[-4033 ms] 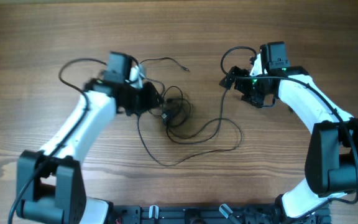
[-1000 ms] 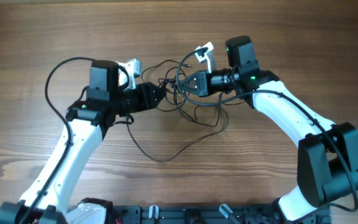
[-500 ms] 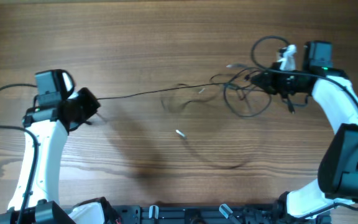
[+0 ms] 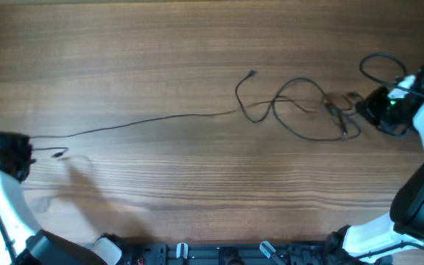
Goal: Untangle cables
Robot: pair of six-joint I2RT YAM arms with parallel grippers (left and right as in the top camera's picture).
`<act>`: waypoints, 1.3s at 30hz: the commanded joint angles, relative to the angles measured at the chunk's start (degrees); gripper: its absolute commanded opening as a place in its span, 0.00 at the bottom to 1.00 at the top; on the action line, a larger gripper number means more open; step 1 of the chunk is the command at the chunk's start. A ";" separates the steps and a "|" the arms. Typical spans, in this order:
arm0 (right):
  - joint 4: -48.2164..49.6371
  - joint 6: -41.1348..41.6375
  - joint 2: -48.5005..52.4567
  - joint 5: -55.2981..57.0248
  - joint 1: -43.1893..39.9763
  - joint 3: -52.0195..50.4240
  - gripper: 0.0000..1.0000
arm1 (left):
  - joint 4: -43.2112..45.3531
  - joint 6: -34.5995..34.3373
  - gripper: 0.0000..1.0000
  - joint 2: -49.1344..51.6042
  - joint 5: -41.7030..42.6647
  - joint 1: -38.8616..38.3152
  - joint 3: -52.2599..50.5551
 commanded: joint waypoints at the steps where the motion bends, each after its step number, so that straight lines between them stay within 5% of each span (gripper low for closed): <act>1: -0.04 3.41 -1.51 4.13 -6.64 0.20 0.04 | 1.11 -4.13 0.04 -0.94 0.66 5.73 0.17; 6: -1.11 4.35 -1.51 4.39 -16.02 0.20 0.04 | 3.61 -4.42 0.04 -0.85 2.60 8.13 0.22; 8: -1.01 2.32 -1.51 2.75 -16.22 0.17 0.04 | 7.96 -4.42 0.04 -0.68 9.44 8.07 0.22; 11: 0.07 -2.16 -1.51 -4.57 -12.61 0.17 0.06 | 20.37 1.01 0.04 -0.68 31.17 4.74 0.22; 12: 0.28 -2.56 -1.51 -4.31 -10.47 0.17 0.16 | 22.77 1.25 0.04 -0.70 33.46 1.90 0.22; 13: 0.42 -3.39 -1.51 -4.31 -9.16 0.17 0.37 | 23.32 1.66 0.04 -0.70 33.42 -0.20 0.22; 14: 0.50 -4.33 -1.51 -4.31 -7.56 0.17 0.81 | 23.65 3.39 0.04 -0.70 33.44 -3.54 0.22; 15: 0.66 -4.72 -1.51 -4.04 -6.27 0.17 1.00 | 23.78 5.16 0.04 -0.70 33.48 -6.73 0.22; 19: 0.90 -4.55 -1.51 -1.62 -3.65 0.20 1.00 | 23.96 17.40 0.04 -0.68 32.72 -27.45 0.22; 24: 0.24 -4.72 -1.51 -1.46 -3.65 0.17 1.00 | 24.55 28.63 0.04 3.96 9.16 -58.71 0.22; 28: 0.11 -4.70 -1.51 -1.46 -3.65 0.11 1.00 | 33.14 31.85 0.08 15.15 7.41 -72.76 0.22; 33: -0.70 -4.68 -1.49 -1.49 -3.23 0.00 1.00 | 39.21 29.20 0.13 26.16 7.41 -80.67 0.22; 34: -0.70 -4.70 -1.49 -1.46 -2.89 0.00 1.00 | 39.17 28.76 0.21 26.75 7.41 -81.72 0.22; 35: -0.70 -4.70 -1.49 -1.46 -2.40 0.00 1.00 | 38.77 28.72 0.48 26.95 7.10 -82.71 0.22; 36: -0.70 -4.70 -1.49 -1.46 -1.73 -0.04 1.00 | 38.86 26.05 1.00 26.95 3.37 -83.58 0.22; 39: -0.85 -4.74 -1.51 -1.42 -0.31 -0.04 1.00 | 37.88 21.46 1.00 26.16 -5.90 -84.15 1.01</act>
